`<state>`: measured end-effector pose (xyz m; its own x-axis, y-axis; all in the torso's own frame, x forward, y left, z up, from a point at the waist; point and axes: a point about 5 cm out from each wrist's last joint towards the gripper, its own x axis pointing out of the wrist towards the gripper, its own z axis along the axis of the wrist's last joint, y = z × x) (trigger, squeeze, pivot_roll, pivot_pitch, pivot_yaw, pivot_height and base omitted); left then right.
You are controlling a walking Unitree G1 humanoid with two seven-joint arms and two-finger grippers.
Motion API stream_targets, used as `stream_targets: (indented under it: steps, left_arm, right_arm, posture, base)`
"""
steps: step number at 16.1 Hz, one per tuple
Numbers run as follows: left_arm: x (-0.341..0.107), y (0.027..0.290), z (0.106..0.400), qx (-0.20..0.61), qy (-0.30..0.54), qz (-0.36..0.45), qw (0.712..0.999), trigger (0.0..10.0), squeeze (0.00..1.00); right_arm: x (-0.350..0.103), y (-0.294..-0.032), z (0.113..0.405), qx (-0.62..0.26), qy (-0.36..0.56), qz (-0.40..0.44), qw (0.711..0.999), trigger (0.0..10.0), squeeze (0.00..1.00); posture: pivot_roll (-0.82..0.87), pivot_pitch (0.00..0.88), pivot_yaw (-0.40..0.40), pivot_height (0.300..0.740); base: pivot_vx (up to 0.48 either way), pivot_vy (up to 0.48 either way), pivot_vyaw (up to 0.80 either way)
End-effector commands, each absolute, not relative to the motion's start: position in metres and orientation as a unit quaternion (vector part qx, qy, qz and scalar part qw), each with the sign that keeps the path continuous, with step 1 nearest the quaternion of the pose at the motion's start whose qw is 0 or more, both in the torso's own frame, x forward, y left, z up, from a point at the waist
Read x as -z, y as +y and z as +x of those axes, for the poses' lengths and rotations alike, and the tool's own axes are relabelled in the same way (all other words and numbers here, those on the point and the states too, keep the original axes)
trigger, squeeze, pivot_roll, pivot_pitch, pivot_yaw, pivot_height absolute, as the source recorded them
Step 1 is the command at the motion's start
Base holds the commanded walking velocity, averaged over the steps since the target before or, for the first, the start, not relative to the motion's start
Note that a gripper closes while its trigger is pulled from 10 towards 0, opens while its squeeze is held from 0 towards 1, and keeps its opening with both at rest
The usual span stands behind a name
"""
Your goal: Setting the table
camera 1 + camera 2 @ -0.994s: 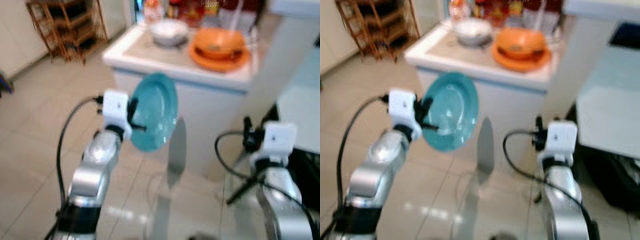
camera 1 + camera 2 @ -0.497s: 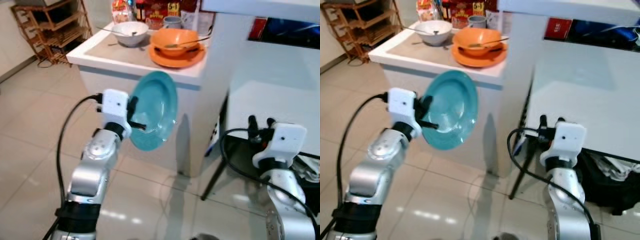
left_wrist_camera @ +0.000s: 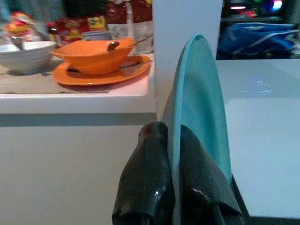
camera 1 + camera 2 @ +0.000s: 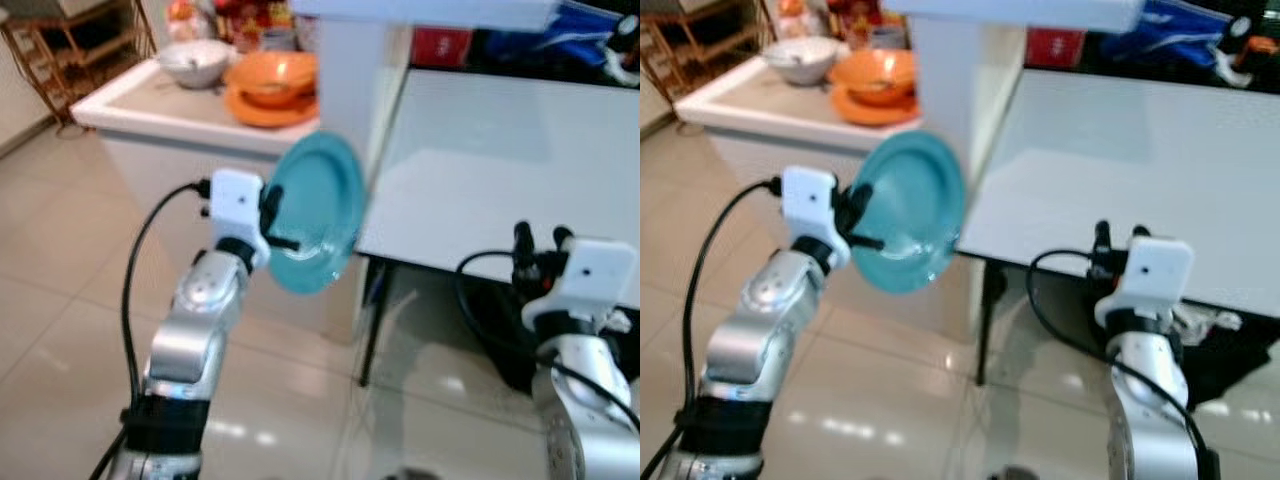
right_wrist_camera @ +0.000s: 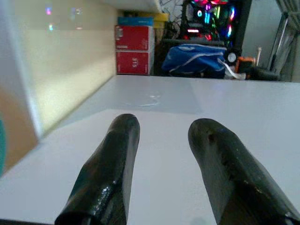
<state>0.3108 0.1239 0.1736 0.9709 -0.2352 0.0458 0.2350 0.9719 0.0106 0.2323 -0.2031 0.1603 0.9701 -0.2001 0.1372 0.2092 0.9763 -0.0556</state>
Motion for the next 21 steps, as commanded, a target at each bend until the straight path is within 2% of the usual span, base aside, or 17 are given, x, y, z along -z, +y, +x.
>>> stream_targets:
  steps: [1, 2, 3, 9, 10, 11, 12, 13, 14, 15, 16, 17, 18, 21]
  left_arm:
    - [-0.183, 0.117, 0.312, 0.132, -0.039, -0.001, 0.99, 10.0, 0.0]
    - [-0.183, 0.118, 0.313, 0.132, -0.04, -0.001, 0.991, 10.0, 0.0]
    - [-0.184, 0.12, 0.313, 0.129, -0.039, -0.001, 0.991, 10.0, 0.0]
    - [-0.186, 0.122, 0.314, 0.12, -0.044, 0.004, 0.992, 10.0, 0.0]
    - [-0.188, 0.122, 0.314, 0.121, -0.048, 0.002, 0.991, 10.0, 0.0]
    - [-0.199, 0.121, 0.311, 0.132, -0.073, -0.006, 0.988, 10.0, 0.0]
    - [-0.215, 0.124, 0.307, 0.134, -0.105, 0.001, 0.985, 10.0, 0.0]
    - [-0.239, 0.15, 0.306, 0.045, -0.152, 0.107, 0.981, 10.0, 0.0]
    - [-0.245, 0.157, 0.307, 0.015, -0.165, 0.13, 0.978, 10.0, 0.0]
    - [-0.273, 0.19, 0.301, -0.117, -0.229, 0.201, 0.945, 10.0, 0.0]
    - [-0.291, 0.206, 0.296, -0.179, -0.265, 0.23, 0.919, 10.0, 0.0]
    - [-0.298, 0.211, 0.294, -0.194, -0.278, 0.224, 0.914, 10.0, 0.0]
    - [-0.307, 0.208, 0.295, -0.175, -0.289, 0.202, 0.919, 10.0, 0.0]
    - [-0.275, 0.155, 0.306, -0.008, -0.214, 0.088, 0.973, 10.0, 0.0]
  right_arm:
    - [-0.164, -0.205, 0.233, 0.098, -0.067, -0.019, 0.993, 10.0, 0.11]
    - [-0.164, -0.205, 0.234, 0.097, -0.067, -0.018, 0.993, 10.0, 0.81]
    - [-0.164, -0.203, 0.235, 0.084, -0.066, -0.007, 0.994, 10.0, 1.0]
    - [-0.167, -0.205, 0.24, 0.088, -0.068, -0.028, 0.993, 10.0, 1.0]
    - [-0.168, -0.205, 0.241, 0.089, -0.071, -0.034, 0.993, 10.0, 0.12]
    - [-0.172, -0.206, 0.24, 0.092, -0.082, -0.026, 0.992, 10.0, 0.0]
    - [-0.175, -0.207, 0.238, 0.095, -0.091, -0.011, 0.991, 10.0, 0.0]
    - [-0.173, -0.208, 0.236, 0.089, -0.088, -0.017, 0.992, 10.0, 0.0]
    - [-0.173, -0.208, 0.235, 0.088, -0.086, -0.019, 0.992, 10.0, 0.0]
    - [-0.17, -0.209, 0.235, 0.088, -0.082, -0.017, 0.993, 10.0, 0.0]
    - [-0.169, -0.209, 0.235, 0.087, -0.079, -0.015, 0.993, 10.0, 0.0]
    - [-0.168, -0.208, 0.236, 0.085, -0.077, -0.013, 0.993, 10.0, 0.0]
    - [-0.167, -0.207, 0.237, 0.083, -0.075, -0.008, 0.994, 10.0, 0.0]
    - [-0.164, -0.203, 0.236, 0.08, -0.068, -0.008, 0.994, 10.0, 0.0]
  posture:
    - [-0.08, 0.043, 0.086, 0.74]
    - [-0.08, 0.045, 0.084, 0.74]
    - [-0.08, 0.045, 0.081, 0.74]
    - [-0.07, 0.045, 0.067, 0.74]
    - [-0.07, 0.046, 0.065, 0.74]
    - [-0.07, 0.049, 0.063, 0.74]
    - [-0.07, 0.049, 0.06, 0.74]
    - [-0.07, 0.051, 0.057, 0.74]
    - [-0.07, 0.051, 0.057, 0.74]
    - [-0.06, 0.051, 0.045, 0.74]
    - [-0.04, 0.052, 0.032, 0.74]
    - [-0.04, 0.052, 0.032, 0.74]
    - [-0.04, 0.052, 0.025, 0.74]
    - [-0.05, 0.051, 0.039, 0.74]
  base:
    - [0.0, -0.48, 0.0]
    - [0.0, -0.48, 0.0]
    - [0.0, -0.48, 0.0]
    - [0.0, -0.48, 0.0]
    - [0.0, -0.48, 0.0]
    - [0.0, -0.48, 0.0]
    - [0.0, -0.48, 0.0]
    - [0.0, -0.48, 0.0]
    - [0.0, -0.48, 0.0]
    - [0.0, -0.48, 0.0]
    - [0.0, -0.48, 0.0]
    - [0.0, -0.48, 0.0]
    - [0.0, -0.48, 0.0]
    - [0.0, -0.48, 0.0]
